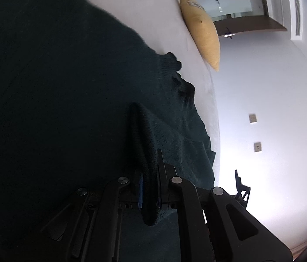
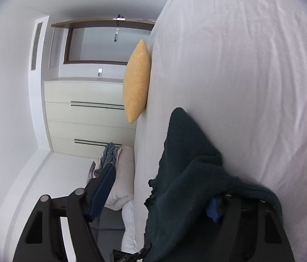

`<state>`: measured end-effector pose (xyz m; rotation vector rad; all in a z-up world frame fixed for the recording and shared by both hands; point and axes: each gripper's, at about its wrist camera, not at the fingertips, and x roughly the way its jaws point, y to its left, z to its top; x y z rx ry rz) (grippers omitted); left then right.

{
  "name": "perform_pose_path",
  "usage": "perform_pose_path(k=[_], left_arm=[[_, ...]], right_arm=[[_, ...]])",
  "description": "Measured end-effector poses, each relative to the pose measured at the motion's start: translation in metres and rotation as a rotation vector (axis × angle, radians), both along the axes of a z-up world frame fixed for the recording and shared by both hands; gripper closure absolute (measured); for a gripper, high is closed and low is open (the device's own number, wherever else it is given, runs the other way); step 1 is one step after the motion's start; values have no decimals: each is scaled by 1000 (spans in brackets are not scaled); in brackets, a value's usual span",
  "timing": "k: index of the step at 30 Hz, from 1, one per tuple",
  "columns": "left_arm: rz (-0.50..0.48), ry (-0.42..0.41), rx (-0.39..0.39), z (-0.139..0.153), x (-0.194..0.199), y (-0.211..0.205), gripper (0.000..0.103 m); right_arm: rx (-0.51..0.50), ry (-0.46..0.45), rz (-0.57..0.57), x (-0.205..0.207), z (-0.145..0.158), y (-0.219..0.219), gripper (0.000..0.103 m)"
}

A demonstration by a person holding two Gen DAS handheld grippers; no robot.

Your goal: Fold small clothes

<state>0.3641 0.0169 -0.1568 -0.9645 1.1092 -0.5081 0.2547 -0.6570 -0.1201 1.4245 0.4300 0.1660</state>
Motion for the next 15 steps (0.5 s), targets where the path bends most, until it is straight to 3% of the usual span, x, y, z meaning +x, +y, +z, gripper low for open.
perform_pose_path(k=[3,6,10,12,14,15], left_arm=[[-19,-43,13,11,0,0,96],[-16,-75,-10,16,-2,4,96],[-13,-72,26,18,-1,7,96],[-20,-59,48,12,-1,8,96],[-13,-50,34,5,-2,11,96],[-9,-48,30,2,-1,12,96]], right_arm=[[17,-15,18,-8,4,4,26],[49,-40,7,-12,8,8,15],[75,-40,-8,-9,9,15,11],[55,-18,-60,-13,4,9,15],[112,5,-79,-15,-9,4,31],[121,-8,-68,-16,-11,4,32]])
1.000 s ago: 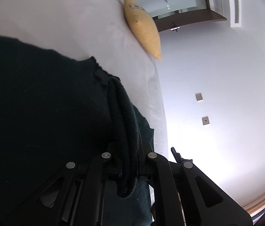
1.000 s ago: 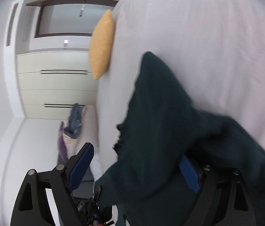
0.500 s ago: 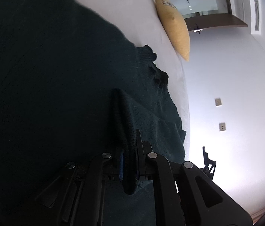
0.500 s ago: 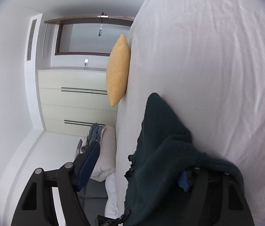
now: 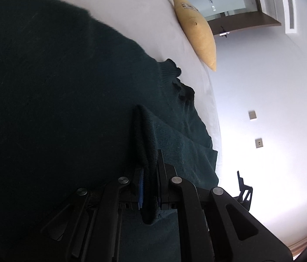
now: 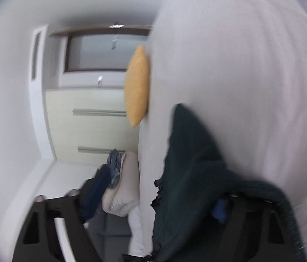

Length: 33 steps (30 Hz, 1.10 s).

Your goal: Fold small clothes

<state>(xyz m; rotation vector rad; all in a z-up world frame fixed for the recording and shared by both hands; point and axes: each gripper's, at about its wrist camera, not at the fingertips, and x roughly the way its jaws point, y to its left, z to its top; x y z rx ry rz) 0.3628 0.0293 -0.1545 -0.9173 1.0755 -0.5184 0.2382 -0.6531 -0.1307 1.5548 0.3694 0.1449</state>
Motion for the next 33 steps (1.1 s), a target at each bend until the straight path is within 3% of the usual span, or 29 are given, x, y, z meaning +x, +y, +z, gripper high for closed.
perform_pose_path(k=[3,5,11,15,18,21,24,25,26,27,30,33], left_arm=[[0,-9,32,1,-2,-3,96],[-7,-4,30,3,-3,-3,95],[-23,5,79,10,-2,-5,95],[-35,-7,131,17,-3,-11,95],[-32,-3,123,15,-2,-11,95],[-35,-6,113,12,-2,-8,95],[-39,-11,108,11,-3,-6,95],[-41,-12,108,11,-3,-4,95],[-40,-14,108,12,-3,-4,94],[-36,-17,110,13,-3,-2,94],[-20,-26,121,18,-5,3,94],[5,-29,168,28,-10,11,94]], right_arm=[[-62,-11,37,-9,10,8,29],[-99,9,72,-21,20,14,22],[-208,40,97,-57,58,2,18],[-313,25,180,-29,88,-3,18],[-368,-8,287,4,101,11,18],[-396,-28,417,36,94,29,18],[-406,133,416,50,54,28,19],[-374,160,406,48,38,22,34],[-338,161,385,41,26,14,55],[-305,142,378,33,19,6,61],[-303,136,362,11,24,-7,63],[-386,129,356,4,51,-11,49]])
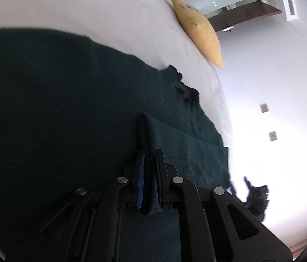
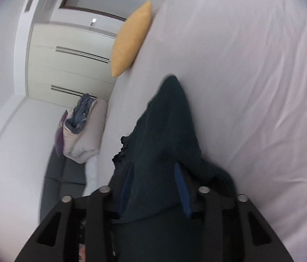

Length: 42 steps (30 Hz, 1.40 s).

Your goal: Fold small clothes

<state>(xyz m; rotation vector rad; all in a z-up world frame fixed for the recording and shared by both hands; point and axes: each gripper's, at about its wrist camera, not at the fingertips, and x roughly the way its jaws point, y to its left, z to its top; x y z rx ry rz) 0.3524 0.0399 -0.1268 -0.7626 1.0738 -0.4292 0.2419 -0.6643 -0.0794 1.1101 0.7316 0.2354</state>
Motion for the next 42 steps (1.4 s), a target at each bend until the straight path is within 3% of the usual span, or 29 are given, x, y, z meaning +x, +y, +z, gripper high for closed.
perform_pose_path(k=[4,6,9,11,12,14,16,18,20,22,24,25,27,28,29,31,32,34,35,36,38,42], left_arm=[[125,-6,121,22,-15,19,94],[155,-75,136,40,-21,20,94],[45,-182,96,60,-20,-12,94],[-34,-198,85,56,-11,-37,94],[-52,-197,111,50,-6,-47,94],[-69,-141,145,31,4,-56,94],[-59,-83,126,8,9,-52,95],[-53,-111,62,-1,6,-42,95],[-53,-122,48,-3,4,-38,95],[-52,-125,57,-3,2,-38,95],[-53,-129,74,0,1,-42,94],[-52,-128,81,2,-1,-41,94],[-40,-119,82,9,-10,-33,94],[-31,-114,79,15,-17,-27,94],[-21,-120,69,22,-28,-18,94],[26,-153,41,39,-50,6,94],[67,-167,21,48,-63,25,89],[141,-181,-13,58,-88,61,55],[204,-194,-33,62,-106,84,20],[269,-216,-50,66,-123,104,8],[398,-239,-83,69,-159,151,8],[620,-190,-169,50,-217,230,8]], right_arm=[[-29,-84,49,18,35,6,43],[-37,-97,87,36,44,16,42],[-46,-56,134,65,32,29,42],[-35,-2,136,77,13,30,42],[-46,30,126,81,1,29,44],[-84,42,106,83,-11,25,69],[-55,43,73,78,-18,14,76],[-100,62,-18,65,-13,-4,68],[-96,31,-60,55,-5,-14,56],[-55,-28,-47,49,7,-11,53],[-62,-62,11,50,18,7,42],[-76,-54,36,52,19,16,32],[-163,27,94,56,7,32,28],[-210,39,113,56,1,35,34],[-254,25,105,50,1,32,49],[-238,57,58,38,4,23,53],[-229,74,8,28,10,18,49],[-254,52,-65,3,27,12,39],[-259,18,-98,-11,37,12,34],[-256,-23,-110,-28,48,18,31],[-278,-59,-87,-49,65,38,29],[-310,-96,10,-73,88,84,29]])
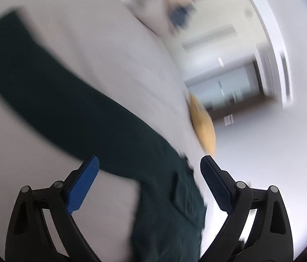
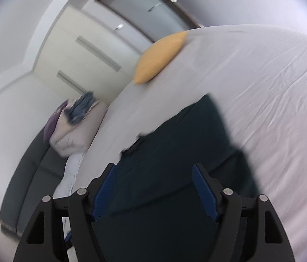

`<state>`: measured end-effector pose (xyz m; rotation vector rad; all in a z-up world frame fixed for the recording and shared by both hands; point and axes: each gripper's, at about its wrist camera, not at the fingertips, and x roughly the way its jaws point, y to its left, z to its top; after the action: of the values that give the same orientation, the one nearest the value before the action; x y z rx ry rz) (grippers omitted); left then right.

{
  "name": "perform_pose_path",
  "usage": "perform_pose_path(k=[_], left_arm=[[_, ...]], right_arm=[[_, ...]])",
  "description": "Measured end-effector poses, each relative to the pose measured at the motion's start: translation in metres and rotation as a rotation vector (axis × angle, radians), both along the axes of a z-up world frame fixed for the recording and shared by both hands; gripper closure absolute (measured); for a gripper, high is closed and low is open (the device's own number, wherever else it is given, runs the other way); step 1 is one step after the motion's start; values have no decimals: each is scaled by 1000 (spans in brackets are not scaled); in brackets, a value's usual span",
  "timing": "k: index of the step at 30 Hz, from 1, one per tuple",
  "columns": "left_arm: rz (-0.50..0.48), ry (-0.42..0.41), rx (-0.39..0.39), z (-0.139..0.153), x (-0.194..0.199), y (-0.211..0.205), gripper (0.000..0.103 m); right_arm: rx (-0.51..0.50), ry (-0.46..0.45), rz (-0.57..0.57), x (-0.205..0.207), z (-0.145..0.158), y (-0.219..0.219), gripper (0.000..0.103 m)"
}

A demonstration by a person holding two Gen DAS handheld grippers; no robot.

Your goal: Fold small clothes

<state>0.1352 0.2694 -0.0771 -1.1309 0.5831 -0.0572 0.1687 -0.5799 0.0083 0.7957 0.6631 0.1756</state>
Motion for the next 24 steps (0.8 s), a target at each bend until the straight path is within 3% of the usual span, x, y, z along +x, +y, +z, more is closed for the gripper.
perform_pose_path(k=[5,7,14,17,22,23,24], left_arm=[[295,7,-198,-35,-69,84,9],[346,3,-249,-44,-80,103,11],[416,17,-309,-55,-76,148,12],[434,42,-308,-69,-74,168,12],[432,92,-228,-72,-52,170,17],[426,93,-210,-73,-48,169,22],[414,98,-194,-71,-41,165,38]], right_arm=[[0,13,131,-15,9,62,29],[-6,26,171,-15,11,82,29],[-42,27,231,-22,22,119,29],[-56,22,239,-27,26,120,29],[-44,34,239,-27,25,127,29],[-44,38,241,-25,24,128,29],[-46,39,242,-25,23,130,29]])
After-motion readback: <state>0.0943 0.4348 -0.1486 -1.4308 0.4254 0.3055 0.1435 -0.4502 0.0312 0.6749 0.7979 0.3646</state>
